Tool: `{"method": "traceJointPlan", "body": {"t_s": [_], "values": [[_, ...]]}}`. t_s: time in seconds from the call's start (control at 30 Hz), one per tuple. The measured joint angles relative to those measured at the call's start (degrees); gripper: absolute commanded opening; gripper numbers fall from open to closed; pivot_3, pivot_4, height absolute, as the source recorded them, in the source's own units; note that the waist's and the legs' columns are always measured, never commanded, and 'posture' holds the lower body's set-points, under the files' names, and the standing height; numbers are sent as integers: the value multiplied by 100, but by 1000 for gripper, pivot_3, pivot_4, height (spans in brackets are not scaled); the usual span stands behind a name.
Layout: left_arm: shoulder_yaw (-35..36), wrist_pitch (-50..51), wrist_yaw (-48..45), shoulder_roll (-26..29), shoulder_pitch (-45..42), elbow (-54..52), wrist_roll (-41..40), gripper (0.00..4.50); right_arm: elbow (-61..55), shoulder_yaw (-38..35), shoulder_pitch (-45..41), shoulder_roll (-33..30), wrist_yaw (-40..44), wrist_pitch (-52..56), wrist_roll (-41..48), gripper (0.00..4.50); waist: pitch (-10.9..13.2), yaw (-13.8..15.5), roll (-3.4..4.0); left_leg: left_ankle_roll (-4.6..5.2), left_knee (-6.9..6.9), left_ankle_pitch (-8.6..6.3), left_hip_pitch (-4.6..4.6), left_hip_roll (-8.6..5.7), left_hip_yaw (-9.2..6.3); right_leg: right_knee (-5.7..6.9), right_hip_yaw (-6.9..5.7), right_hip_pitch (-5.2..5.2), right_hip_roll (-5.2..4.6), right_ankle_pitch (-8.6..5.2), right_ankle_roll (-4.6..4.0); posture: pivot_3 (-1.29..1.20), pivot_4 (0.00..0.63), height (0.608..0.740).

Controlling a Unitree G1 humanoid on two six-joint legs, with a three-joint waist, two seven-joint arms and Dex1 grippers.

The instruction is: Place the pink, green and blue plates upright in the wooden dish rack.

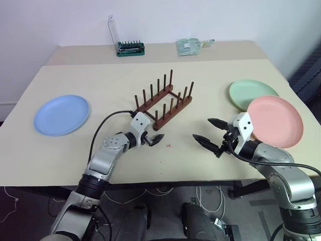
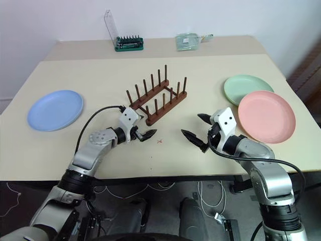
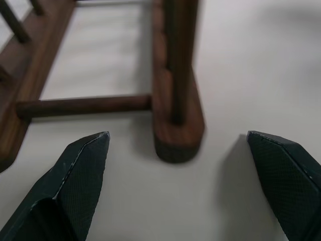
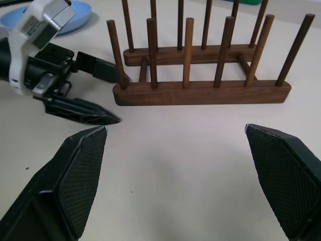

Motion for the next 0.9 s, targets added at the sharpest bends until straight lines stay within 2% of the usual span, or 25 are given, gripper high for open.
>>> {"method": "traceJointPlan", "body": {"t_s": [0.1,0.13,0.17,0.2,0.3,0.57,0.7,0.9], "values": [[-18,-126,16,-83,-49,122,56,3694,-5,0,-5,0,-40,9,4,4500,-1,10,-1,2,2,-1,4,-1,0,-5,0,9,0,-2,3,0,150,740],[-22,-141,12,-119,-48,141,56,3274,-5,0,-12,0,-45,10,3,4500,-1,9,-1,3,2,-2,5,-1,0,-5,-1,11,0,-2,3,0,150,740],[-31,-164,9,-164,-46,161,57,2591,-5,3,-37,0,-53,11,3,4500,-1,6,-1,3,2,-2,6,0,0,-5,-1,11,0,-3,4,0,150,740],[-41,-199,6,-166,-43,173,57,2229,-5,7,-65,0,-62,15,3,4500,-1,5,-1,3,1,-1,7,0,0,-5,-1,11,0,-3,4,0,150,740],[-36,-320,16,-146,-52,237,120,778,-5,12,-121,-2,-66,18,1,4500,-1,-25,-1,3,-2,-2,11,2,-1,-3,-2,11,2,-3,4,0,150,740],[-117,-999,-564,279,-226,620,197,747,2,85,-132,-293,83,22,-98,4500,-1,-93,-1,3,-5,-2,12,2,-1,-1,-3,11,3,-5,5,0,150,740],[-212,-1381,-1796,722,-487,951,44,747,63,109,-62,-550,228,9,-223,4500,0,-124,-1,4,-7,-2,10,2,-1,-1,-5,10,2,-6,6,0,150,740],[-253,-1936,-3079,764,-1054,1890,-43,747,69,70,43,-599,251,5,-230,4500,3,-106,-6,4,-1,-2,3,0,-8,-4,-9,10,2,-6,7,0,150,740]]}}
